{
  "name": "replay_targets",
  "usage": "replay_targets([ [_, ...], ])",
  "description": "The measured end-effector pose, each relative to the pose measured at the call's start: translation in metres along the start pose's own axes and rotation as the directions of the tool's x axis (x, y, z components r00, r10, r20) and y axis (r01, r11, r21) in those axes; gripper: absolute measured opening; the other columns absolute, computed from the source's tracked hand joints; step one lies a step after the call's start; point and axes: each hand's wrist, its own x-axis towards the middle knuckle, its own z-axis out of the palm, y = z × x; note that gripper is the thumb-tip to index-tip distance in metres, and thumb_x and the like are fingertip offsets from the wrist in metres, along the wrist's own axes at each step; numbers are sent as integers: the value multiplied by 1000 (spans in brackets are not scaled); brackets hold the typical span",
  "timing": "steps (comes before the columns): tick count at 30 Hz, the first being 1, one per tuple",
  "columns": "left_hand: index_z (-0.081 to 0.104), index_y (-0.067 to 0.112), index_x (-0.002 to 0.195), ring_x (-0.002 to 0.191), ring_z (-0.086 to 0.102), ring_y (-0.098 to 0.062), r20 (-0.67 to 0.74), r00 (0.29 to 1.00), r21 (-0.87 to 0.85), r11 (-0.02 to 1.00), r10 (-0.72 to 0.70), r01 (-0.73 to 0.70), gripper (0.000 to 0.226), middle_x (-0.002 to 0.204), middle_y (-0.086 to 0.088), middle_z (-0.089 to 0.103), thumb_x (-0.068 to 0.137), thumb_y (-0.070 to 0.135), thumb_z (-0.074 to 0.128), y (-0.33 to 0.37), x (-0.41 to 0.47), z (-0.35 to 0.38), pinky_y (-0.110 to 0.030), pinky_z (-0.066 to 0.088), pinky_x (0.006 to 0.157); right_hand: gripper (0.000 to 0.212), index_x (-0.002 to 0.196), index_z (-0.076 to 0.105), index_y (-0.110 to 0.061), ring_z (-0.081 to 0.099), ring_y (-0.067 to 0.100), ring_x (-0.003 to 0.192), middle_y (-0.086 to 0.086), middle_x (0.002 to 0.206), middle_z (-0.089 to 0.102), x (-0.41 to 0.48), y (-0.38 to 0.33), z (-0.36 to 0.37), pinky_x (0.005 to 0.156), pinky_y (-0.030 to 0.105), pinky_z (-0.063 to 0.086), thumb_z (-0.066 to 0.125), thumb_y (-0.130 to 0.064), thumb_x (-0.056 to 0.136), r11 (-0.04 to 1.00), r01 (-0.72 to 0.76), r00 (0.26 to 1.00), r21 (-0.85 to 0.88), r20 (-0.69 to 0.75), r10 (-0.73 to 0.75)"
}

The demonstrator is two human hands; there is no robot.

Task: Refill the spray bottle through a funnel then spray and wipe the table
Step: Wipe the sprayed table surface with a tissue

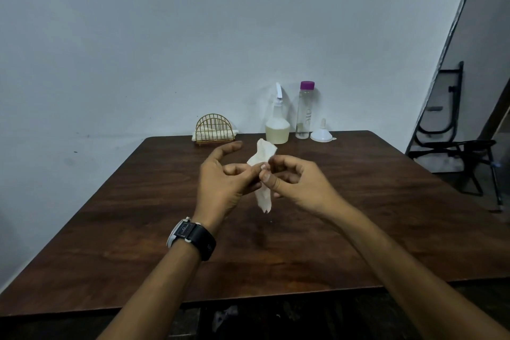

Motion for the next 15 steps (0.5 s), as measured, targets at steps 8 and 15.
replay_targets([
  [8,34,22,145,86,72,-17,173,976,155,975,132,-159,59,79,2,69,98,-3,61,-3,7,-5,-46,62,84,5,96,75,-12,69,19,84,2,87,75,0,0,2,71,31,63,71,-16,96,989,-37,994,141,-93,51],
  [15,43,41,125,88,63,-12,-9,991,214,968,135,-130,47,80,9,61,102,1,50,-9,11,-11,-63,55,91,14,97,73,-7,75,19,89,8,97,78,-3,-7,-1,81,38,65,64,-17,103,933,-96,963,347,-205,175],
])
